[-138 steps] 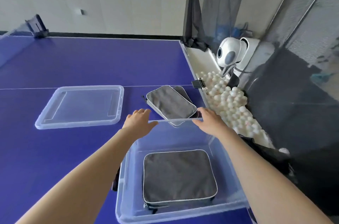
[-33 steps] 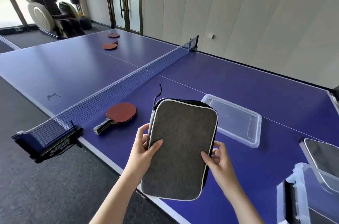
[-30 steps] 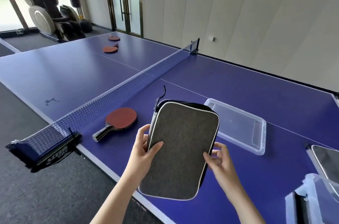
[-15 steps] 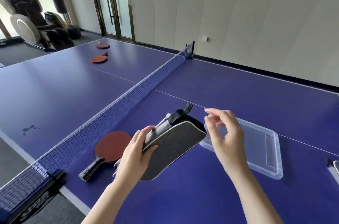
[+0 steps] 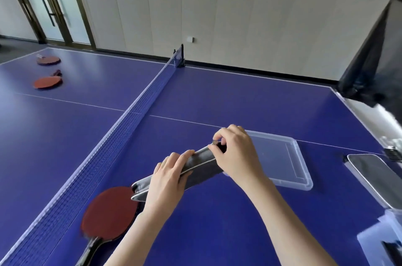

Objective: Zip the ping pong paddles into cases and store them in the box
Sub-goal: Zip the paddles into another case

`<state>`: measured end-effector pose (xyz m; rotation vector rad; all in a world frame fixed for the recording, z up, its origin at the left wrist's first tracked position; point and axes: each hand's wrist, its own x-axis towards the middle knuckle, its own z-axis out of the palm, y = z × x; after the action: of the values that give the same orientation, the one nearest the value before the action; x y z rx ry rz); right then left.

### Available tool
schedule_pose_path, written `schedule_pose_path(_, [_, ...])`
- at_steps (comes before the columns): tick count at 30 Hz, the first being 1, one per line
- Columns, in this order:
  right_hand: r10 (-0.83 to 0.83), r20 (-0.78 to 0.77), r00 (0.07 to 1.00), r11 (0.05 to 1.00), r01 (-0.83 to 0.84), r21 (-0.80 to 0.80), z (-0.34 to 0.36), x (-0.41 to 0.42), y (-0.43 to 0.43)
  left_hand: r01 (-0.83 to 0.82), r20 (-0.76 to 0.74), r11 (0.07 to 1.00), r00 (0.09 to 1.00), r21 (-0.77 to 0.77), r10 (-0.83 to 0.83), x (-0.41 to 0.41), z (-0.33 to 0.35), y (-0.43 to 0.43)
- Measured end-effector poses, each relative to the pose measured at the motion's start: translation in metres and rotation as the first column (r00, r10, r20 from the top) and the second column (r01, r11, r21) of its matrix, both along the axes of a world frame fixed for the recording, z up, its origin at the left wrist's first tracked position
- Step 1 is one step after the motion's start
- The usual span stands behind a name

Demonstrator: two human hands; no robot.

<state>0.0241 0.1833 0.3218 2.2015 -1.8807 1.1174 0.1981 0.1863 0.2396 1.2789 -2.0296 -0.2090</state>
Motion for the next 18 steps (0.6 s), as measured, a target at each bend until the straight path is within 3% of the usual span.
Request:
schedule_pose_path(7, [-0.128,0.240,0.962,0.984,0.093,0.153,0.001,0.005,0.005,0.077,-0.016,0.997,0.997,-0.005,-0.077,0.008,-0.004,-0.010])
schedule_pose_path(11, [-0.158,0.296,0.942,0.973,0.098,0.208,0.013,0.001,0.005,0.098,-0.034,0.995,0.995,0.002,-0.098,0.007,-0.001,-0.012])
schedule_pose_path(18, [-0.169,0.172,0.971,0.921,0.093,0.378,0.028,-0.019,0.014,0.146,-0.059,0.989,0.988,0.010,-0.146,-0.002,0.003,-0.011])
